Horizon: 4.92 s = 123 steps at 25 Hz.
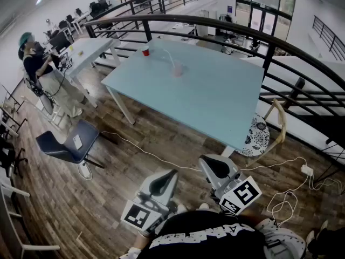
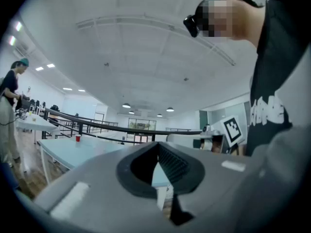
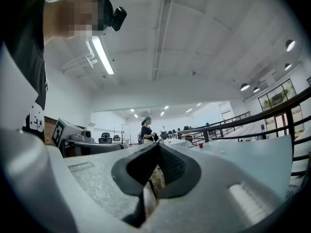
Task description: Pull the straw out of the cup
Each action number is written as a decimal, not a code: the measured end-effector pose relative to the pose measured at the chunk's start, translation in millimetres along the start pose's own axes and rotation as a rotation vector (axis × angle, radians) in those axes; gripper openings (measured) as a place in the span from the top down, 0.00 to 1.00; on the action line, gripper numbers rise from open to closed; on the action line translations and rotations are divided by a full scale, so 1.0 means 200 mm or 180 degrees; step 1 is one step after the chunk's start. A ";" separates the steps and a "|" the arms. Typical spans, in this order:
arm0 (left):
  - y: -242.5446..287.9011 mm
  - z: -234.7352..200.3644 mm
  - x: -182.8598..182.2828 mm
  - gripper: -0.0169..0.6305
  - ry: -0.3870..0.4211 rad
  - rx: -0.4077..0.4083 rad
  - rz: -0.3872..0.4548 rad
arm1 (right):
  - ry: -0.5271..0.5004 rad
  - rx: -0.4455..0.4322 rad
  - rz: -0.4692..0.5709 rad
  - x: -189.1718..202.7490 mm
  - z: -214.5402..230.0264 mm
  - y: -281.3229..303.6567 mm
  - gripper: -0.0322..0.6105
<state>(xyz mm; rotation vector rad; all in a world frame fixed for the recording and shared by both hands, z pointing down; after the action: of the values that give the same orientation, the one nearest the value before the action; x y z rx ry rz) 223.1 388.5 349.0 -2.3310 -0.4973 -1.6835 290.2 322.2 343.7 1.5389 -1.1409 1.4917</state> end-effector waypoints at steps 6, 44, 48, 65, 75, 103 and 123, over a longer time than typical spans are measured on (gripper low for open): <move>0.03 -0.01 0.00 0.99 -0.0028 0.0018 0.0001 | 0.0015 0.0009 0.0019 0.00 0.03 0.00 0.95; 0.24 0.11 0.01 0.99 0.0097 -0.0246 0.0339 | 0.0127 -0.0013 0.0071 0.09 0.30 -0.20 0.95; 0.22 0.10 -0.01 0.99 0.0265 -0.0480 0.0489 | 0.0174 -0.0013 0.0050 0.12 0.33 -0.22 0.95; 0.37 -0.22 -0.13 0.99 0.0160 -0.0191 0.0489 | 0.0128 0.0073 -0.0059 0.15 0.44 0.14 0.95; 0.39 -0.50 -0.25 0.99 0.0138 -0.0080 0.0511 | 0.0036 0.0058 -0.0065 0.14 0.46 0.47 0.95; 0.27 -1.21 -0.38 0.99 0.0027 0.0038 0.0276 | 0.0046 0.0222 -0.0189 0.23 0.34 1.18 0.95; 0.27 -1.61 -0.45 0.99 -0.0090 0.0297 0.0312 | -0.0027 0.0579 -0.0433 0.30 0.30 1.42 0.95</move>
<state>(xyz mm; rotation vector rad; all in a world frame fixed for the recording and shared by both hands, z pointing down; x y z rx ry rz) -62.1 206.9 367.5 -2.2770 -0.4491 -1.5518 46.7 155.5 370.8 1.7105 -0.9058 1.5317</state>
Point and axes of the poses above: the fingertips, and each gripper's own axes: y forward along the fingers, z to its right, x out of its underside, the point moved 1 cm from there along -y, backward along the fingers, and after that the axes turned 12 degrees about -y, right-handed, at the moved point
